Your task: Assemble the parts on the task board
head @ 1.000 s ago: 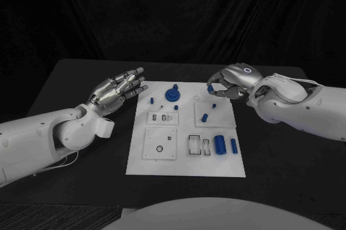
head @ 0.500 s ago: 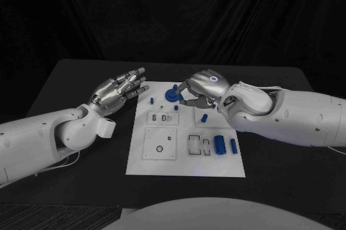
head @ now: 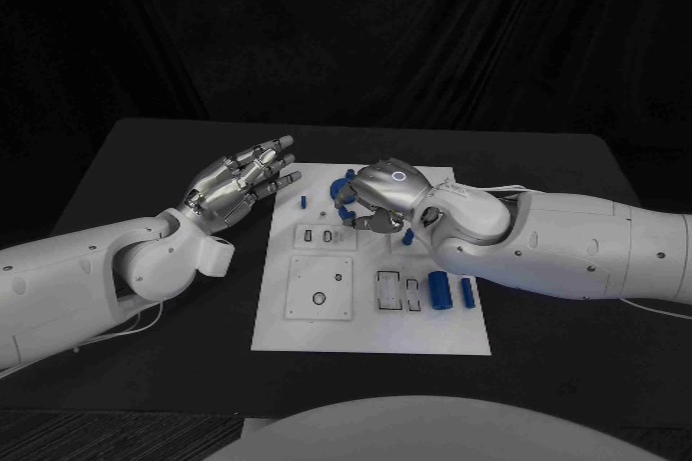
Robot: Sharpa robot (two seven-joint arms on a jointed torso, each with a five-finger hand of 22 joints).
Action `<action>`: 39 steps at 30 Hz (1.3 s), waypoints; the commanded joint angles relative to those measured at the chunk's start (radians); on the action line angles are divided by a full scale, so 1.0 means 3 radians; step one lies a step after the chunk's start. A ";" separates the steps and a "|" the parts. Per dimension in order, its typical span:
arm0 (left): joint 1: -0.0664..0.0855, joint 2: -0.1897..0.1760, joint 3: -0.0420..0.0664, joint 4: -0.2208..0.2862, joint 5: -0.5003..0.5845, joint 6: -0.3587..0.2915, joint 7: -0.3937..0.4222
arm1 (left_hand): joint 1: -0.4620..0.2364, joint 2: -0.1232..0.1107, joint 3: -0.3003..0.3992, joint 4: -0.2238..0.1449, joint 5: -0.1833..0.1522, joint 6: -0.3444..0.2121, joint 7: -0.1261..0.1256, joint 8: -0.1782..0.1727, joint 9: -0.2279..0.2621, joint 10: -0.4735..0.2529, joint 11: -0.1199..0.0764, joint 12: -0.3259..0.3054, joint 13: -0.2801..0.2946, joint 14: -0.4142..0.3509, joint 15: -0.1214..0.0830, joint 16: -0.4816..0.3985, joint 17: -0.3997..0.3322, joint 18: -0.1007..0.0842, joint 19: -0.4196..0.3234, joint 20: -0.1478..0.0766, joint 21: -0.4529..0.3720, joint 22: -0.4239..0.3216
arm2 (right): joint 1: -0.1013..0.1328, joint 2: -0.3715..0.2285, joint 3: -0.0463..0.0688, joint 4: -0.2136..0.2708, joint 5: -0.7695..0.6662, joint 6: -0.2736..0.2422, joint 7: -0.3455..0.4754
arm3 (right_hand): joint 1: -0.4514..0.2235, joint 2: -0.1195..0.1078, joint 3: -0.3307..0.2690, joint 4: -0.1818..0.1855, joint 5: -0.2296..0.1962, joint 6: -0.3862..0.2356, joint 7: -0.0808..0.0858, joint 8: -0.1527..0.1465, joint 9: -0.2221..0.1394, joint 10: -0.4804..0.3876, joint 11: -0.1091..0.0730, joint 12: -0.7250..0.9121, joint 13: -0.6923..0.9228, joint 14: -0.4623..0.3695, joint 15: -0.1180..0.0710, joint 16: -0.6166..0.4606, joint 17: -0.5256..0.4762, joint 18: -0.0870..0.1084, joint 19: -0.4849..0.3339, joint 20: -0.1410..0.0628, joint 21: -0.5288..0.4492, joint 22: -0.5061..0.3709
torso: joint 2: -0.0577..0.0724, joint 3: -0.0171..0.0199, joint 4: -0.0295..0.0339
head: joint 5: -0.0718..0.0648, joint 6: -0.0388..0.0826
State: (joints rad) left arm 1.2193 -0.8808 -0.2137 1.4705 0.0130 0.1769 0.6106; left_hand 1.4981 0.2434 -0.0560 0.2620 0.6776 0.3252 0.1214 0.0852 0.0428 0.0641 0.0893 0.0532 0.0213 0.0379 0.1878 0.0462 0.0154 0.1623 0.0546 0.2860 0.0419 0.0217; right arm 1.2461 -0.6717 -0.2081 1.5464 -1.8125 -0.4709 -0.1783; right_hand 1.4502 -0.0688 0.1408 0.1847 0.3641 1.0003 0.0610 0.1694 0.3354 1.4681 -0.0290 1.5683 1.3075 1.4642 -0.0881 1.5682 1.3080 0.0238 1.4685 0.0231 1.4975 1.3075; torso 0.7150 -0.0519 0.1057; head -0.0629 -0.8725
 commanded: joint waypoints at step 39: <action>-0.0012 0.0026 0.0003 -0.0022 -0.0001 0.0063 0.0015 | 0.0024 -0.0009 0.0055 -0.0011 0.0025 -0.0008 0.0014 0.0010 0.0001 0.0004 0.0027 0.0019 0.0001 -0.0001 0.0023 0.0010 0.0003 0.0021 0.0001 0.0012 0.0013 -0.0001 | -0.0122 0.0097 0.0002 -0.0094 -0.0052 0.0380 -0.0192 | -0.0123 0.0032 -0.0007 -0.0063 -0.0129 -0.0081 0.0013 -0.0073 0.0056 0.0342 0.0035 0.0008 0.0878 0.0355 0.0047 0.0009 0.0876 0.0005 0.0153 0.0050 -0.0060 0.0766 | 0.0001 0.0003 -0.0005 | -0.0010 -0.0001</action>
State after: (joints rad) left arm 1.2174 -0.8750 -0.2136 1.4634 0.0129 0.1815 0.6060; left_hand 1.4981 0.2434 -0.0476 0.2592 0.6812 0.3252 0.1214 0.0851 0.0428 0.0677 0.0928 0.0532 0.0210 0.0379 0.1878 0.0462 0.0153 0.1622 0.0546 0.2860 0.0419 0.0217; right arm 1.2150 -0.6423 -0.2057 1.5181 -1.8201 -0.3793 -0.2226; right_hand 1.4245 -0.0593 0.1382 0.1707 0.3305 0.9850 0.0650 0.1533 0.3511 1.4643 -0.0253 1.5683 1.3076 1.4659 -0.0792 1.5682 1.3076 0.0238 1.4683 0.0304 1.4830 1.3081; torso 0.7152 -0.0507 0.1045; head -0.0662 -0.8725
